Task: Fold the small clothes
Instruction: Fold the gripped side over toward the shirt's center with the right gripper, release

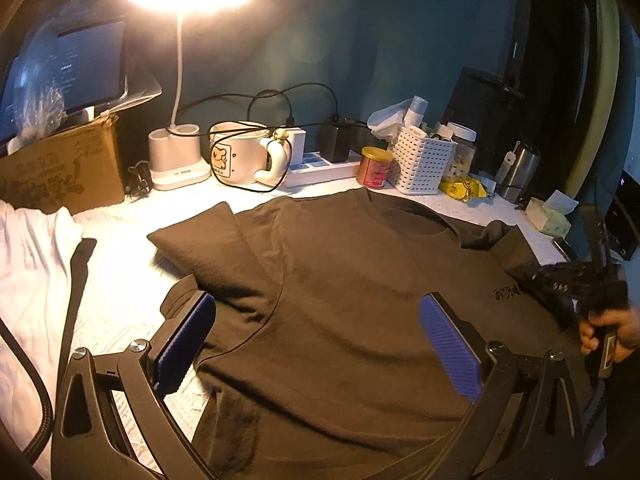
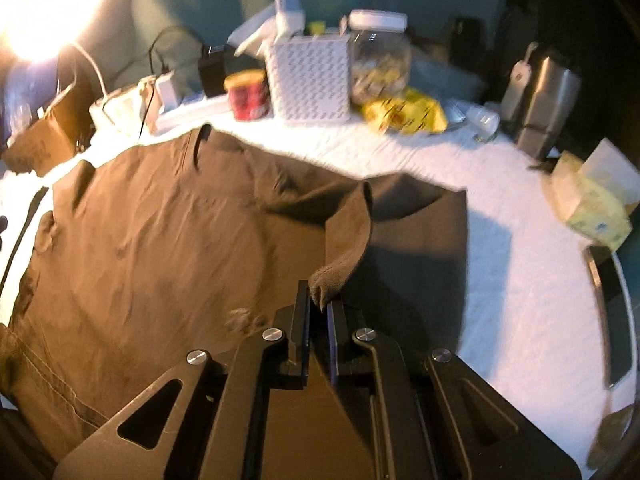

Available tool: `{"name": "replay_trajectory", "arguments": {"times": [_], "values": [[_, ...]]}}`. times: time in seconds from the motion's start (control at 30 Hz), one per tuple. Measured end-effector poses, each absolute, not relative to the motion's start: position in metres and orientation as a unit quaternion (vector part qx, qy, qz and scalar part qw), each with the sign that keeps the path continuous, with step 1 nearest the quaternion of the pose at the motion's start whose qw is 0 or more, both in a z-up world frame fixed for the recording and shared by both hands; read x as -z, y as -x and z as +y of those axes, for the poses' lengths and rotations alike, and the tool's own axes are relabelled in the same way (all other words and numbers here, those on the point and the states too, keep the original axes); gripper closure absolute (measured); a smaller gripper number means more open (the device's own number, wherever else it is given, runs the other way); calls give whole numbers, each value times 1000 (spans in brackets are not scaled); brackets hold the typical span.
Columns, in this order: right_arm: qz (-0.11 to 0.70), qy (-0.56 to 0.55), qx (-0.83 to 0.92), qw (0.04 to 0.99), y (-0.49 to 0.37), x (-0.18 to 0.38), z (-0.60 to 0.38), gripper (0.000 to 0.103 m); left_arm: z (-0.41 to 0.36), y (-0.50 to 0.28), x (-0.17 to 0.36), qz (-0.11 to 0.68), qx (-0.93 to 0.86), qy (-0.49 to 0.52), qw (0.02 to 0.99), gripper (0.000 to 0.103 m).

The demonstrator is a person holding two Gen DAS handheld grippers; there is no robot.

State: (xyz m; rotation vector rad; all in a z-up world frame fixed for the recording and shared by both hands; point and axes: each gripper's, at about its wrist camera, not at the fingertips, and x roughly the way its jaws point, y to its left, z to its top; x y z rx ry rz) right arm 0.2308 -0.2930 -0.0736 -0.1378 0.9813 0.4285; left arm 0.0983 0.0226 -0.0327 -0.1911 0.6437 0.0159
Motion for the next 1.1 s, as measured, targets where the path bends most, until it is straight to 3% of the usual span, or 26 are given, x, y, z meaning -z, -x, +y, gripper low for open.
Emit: {"name": "replay_trajectory", "arguments": {"times": [0.03, 0.1, 0.17, 0.2, 0.47, 0.73, 1.1], "values": [[476, 72, -203, 852, -230, 78, -288, 94, 23, -98, 33, 316, -7, 95, 944, 2], [485, 79, -205, 846, -227, 83, -282, 79, 23, -96, 33, 316, -5, 97, 944, 2], [483, 75, -220, 844, -220, 80, -280, 53, 20, -95, 32, 314, -1, 96, 945, 2], [477, 76, -223, 847, -215, 77, -280, 51, 19, -95, 32, 313, 1, 95, 945, 2], [446, 62, -188, 873, -189, 51, -324, 51, -2, -93, 30, 313, 24, 86, 946, 2], [461, 17, -157, 873, -173, 65, -381, 51, -19, -89, 26, 315, 33, 73, 946, 2], [475, -9, -243, 846, -171, 83, -353, 51, -12, -75, 23, 319, 5, 60, 946, 2]]}}
